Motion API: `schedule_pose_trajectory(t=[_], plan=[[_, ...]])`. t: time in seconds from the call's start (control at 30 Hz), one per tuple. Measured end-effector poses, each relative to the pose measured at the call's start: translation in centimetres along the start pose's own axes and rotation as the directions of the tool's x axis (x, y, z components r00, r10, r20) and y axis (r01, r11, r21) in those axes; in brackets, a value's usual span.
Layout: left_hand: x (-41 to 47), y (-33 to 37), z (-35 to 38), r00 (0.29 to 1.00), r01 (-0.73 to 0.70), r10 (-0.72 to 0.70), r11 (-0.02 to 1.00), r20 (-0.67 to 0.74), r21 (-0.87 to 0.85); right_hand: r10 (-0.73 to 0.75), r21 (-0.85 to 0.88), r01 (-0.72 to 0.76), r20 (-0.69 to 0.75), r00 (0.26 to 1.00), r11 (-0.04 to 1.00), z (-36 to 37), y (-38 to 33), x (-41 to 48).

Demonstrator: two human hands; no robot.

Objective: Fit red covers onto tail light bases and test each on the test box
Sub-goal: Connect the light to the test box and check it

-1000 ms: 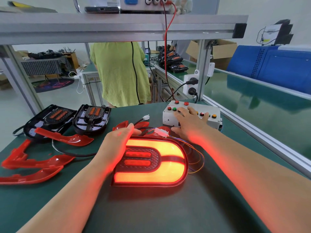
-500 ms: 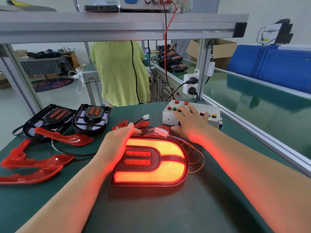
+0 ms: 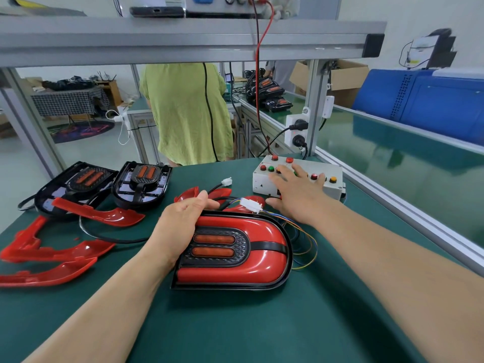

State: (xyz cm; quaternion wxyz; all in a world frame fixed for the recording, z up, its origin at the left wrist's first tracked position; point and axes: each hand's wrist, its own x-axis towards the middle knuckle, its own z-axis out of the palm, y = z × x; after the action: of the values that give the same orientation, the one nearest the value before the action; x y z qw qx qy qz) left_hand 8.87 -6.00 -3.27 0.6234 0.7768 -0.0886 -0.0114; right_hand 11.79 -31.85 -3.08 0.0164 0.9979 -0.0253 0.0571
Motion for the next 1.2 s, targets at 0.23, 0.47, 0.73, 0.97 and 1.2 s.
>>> schedule_pose_trajectory(t=[0.23, 0.47, 0.73, 0.97, 1.2], plan=[[-0.1, 0.0, -0.1, 1.0, 0.002, -0.002, 0.999, 0.009, 0.033, -0.007, -0.016, 0.007, -0.002, 1.0, 1.0, 0.1, 0.0, -0.1], [0.2, 0.4, 0.0, 0.999, -0.044, 0.047, 0.982, -0.011, 0.181, -0.023, -0.018, 0.022, -0.027, 0.999, 1.0, 0.6, 0.3, 0.1], [0.3, 0.3, 0.0, 0.999, -0.019, 0.023, 0.989, -0.029, 0.146, -0.021, -0.036, 0.02, -0.017, 1.0, 0.999, 1.0, 0.4, 0.5], [0.2, 0.2, -0.1, 1.0, -0.011, 0.014, 0.992, -0.025, 0.128, -0.009, -0.028, 0.008, -0.015, 1.0, 1.0, 1.2, 0.3, 0.8], [0.0, 0.4, 0.0, 0.999, -0.021, 0.025, 0.991, -0.028, 0.131, -0.018, -0.021, 0.018, -0.013, 1.0, 1.0, 0.9, 0.2, 0.5]])
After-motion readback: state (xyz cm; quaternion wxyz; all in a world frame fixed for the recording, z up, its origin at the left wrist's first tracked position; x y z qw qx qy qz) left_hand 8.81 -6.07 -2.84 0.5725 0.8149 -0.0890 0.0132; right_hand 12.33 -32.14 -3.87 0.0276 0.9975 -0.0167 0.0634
